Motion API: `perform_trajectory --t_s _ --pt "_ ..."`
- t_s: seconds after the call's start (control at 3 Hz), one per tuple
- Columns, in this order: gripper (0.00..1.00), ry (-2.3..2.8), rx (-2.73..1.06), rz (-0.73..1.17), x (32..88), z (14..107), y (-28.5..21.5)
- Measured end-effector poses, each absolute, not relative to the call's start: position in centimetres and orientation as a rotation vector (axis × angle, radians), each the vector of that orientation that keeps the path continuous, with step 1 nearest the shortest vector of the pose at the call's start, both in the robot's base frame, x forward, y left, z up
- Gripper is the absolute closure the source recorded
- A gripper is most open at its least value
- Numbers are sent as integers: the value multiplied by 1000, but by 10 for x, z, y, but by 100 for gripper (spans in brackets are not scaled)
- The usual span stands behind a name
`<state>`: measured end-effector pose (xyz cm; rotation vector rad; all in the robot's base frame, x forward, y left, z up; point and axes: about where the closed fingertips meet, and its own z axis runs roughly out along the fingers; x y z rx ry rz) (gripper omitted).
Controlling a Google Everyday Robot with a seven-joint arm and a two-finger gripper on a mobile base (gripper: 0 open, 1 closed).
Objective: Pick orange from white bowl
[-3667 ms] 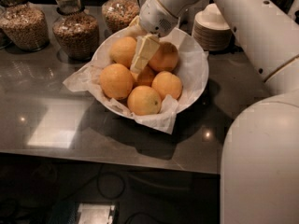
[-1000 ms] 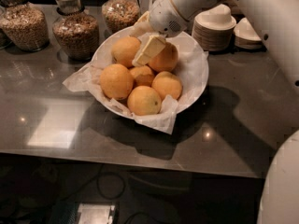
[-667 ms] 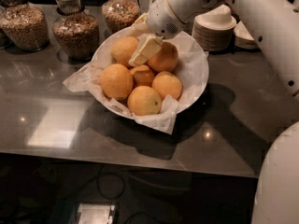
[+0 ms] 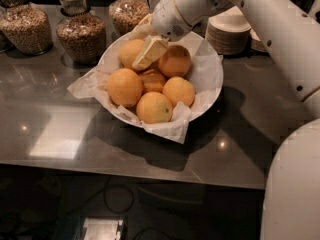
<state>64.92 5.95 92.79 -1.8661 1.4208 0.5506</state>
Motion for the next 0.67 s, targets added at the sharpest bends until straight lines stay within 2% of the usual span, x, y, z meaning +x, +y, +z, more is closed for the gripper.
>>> perform_trajectory --t_s 0.33,0.67 --pt "38 1461 -1818 603 648 909 62" --pt "42 1495 -1787 638 644 902 61"
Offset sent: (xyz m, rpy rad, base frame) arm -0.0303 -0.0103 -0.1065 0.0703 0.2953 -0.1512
